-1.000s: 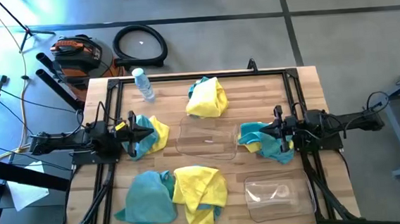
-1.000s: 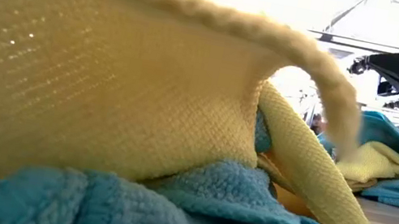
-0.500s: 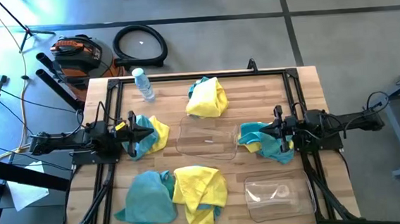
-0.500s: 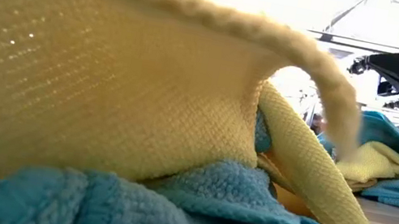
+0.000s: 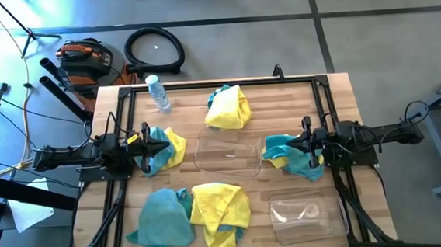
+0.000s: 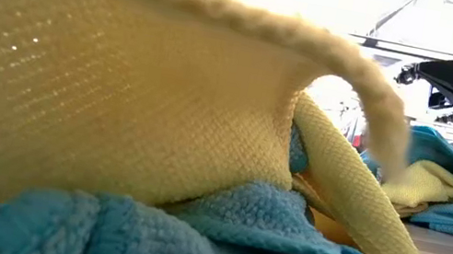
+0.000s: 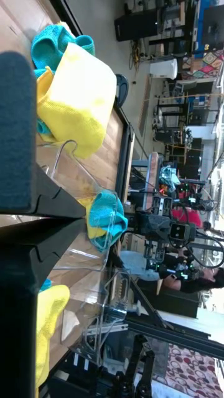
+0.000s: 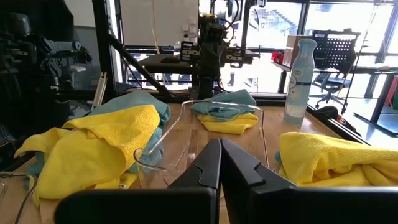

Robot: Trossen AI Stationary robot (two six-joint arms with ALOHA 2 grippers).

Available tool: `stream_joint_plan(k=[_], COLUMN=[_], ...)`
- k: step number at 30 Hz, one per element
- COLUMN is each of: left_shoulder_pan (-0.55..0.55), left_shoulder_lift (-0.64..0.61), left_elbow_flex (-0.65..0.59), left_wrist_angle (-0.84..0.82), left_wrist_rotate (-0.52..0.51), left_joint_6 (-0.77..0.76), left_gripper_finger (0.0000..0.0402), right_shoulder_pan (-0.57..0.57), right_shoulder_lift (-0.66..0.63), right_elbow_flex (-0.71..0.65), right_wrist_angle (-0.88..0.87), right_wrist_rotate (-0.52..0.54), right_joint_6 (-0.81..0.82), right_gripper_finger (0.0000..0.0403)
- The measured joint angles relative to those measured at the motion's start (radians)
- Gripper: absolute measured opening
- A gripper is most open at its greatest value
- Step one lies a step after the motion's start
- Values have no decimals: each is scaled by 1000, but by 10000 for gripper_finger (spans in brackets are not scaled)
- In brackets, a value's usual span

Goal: Sort microfiber towel by color & place in baskets

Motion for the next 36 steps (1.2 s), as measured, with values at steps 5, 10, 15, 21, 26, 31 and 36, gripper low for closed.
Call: stream_joint_plan(k=[5, 10, 15, 21, 26, 31, 36], left_shoulder_pan=[0, 0, 0, 0, 0, 0, 0], left_shoulder_lift=[0, 0, 0, 0, 0, 40, 171], left_elbow_flex=[0, 0, 0, 0, 0, 53, 208], left_wrist_angle=[0, 0, 0, 13, 60, 62, -36], left_wrist_rotate=[0, 0, 0, -7, -12, -84, -229], left_joint_6=[0, 0, -39, -62, -34, 49, 74], left_gripper_finger=[0, 0, 0, 0, 0, 0, 0], right_shoulder_pan=[0, 0, 0, 0, 0, 0, 0], right_shoulder_lift=[0, 0, 0, 0, 0, 0, 0], right_elbow_flex=[0, 0, 0, 0, 0, 0, 0], right_wrist_angle=[0, 0, 0, 0, 0, 0, 0], right_wrist_rotate=[0, 0, 0, 0, 0, 0, 0], right_joint_6=[0, 0, 0, -1, -1, -1, 0], right_gripper_finger=[0, 0, 0, 0, 0, 0, 0])
